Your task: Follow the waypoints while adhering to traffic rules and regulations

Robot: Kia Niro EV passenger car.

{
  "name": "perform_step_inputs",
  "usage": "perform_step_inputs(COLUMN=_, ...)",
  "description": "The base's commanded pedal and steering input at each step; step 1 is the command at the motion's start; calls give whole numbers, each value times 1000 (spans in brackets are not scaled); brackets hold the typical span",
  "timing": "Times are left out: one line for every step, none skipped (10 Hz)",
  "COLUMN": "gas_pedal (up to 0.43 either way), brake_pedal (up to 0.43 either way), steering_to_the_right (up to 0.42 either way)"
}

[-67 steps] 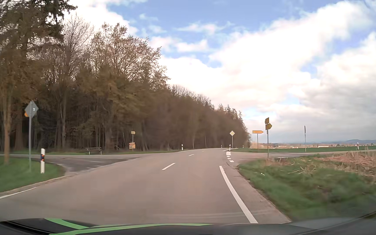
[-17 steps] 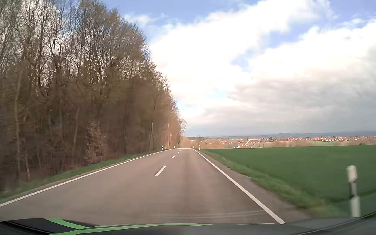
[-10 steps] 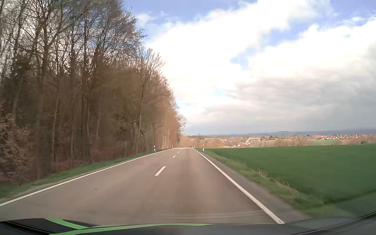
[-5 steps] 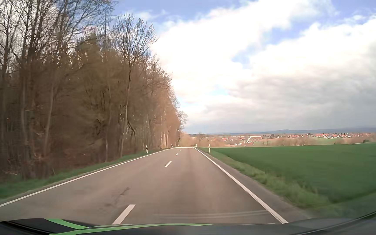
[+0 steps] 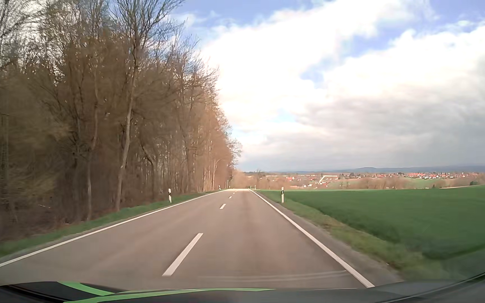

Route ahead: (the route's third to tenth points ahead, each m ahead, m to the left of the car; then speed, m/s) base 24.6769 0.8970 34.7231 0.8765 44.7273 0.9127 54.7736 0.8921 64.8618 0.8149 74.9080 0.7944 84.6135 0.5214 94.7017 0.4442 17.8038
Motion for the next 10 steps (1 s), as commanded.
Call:
perform_step_inputs(gas_pedal=0, brake_pedal=0, steering_to_the_right=3)
perform_step_inputs(gas_pedal=0, brake_pedal=0, steering_to_the_right=3)
perform_step_inputs(gas_pedal=0, brake_pedal=0, steering_to_the_right=3)
perform_step_inputs(gas_pedal=0, brake_pedal=0, steering_to_the_right=2)
perform_step_inputs(gas_pedal=0, brake_pedal=0, steering_to_the_right=2)
perform_step_inputs(gas_pedal=0, brake_pedal=0, steering_to_the_right=1)
perform_step_inputs(gas_pedal=0, brake_pedal=0, steering_to_the_right=1)
perform_step_inputs(gas_pedal=28, brake_pedal=0, steering_to_the_right=1)
perform_step_inputs(gas_pedal=47, brake_pedal=0, steering_to_the_right=1)
perform_step_inputs(gas_pedal=79, brake_pedal=0, steering_to_the_right=1)
